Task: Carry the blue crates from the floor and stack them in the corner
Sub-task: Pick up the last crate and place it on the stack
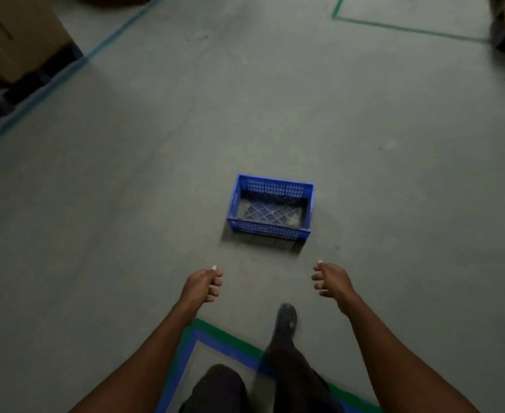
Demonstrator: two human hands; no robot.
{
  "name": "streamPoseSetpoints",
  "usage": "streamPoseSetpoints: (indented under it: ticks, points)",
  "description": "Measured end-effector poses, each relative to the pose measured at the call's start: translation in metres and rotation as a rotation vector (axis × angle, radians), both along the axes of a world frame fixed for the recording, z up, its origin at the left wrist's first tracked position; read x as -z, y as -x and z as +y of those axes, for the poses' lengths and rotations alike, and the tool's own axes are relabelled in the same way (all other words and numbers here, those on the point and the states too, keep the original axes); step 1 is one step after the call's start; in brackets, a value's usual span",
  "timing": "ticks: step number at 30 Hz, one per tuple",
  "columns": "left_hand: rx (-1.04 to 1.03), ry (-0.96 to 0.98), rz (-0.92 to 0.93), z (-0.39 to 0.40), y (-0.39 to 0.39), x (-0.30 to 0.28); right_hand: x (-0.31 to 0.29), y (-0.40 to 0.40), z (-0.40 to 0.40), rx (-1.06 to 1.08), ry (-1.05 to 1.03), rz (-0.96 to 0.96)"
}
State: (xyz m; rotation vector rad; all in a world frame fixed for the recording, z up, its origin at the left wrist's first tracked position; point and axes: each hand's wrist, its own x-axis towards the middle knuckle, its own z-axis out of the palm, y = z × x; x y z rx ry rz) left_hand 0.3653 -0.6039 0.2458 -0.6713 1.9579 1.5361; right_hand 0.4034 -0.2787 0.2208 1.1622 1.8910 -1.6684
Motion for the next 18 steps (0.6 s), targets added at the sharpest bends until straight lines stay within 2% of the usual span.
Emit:
streamPoseSetpoints:
  ticks: [7,12,14,18]
  points:
    - [0.117,0.089,-0.008,0.019,0.171,0.135,0.139,0.158,0.032,-0.060,-0.120,-0.048]
    - [0.343,0.211,0.102,0.025,0.291,0.306,0.309,0.251,0.068,-0.167,-0.261,-0.019]
    - [0.384,0.273,0.140,0.027,0.328,0.375,0.377,0.281,0.085,-0.131,-0.287,-0.004]
    - [0.468,0.413,0.266,0.039,0.389,0.490,0.465,0.335,0.102,-0.080,-0.384,0.022]
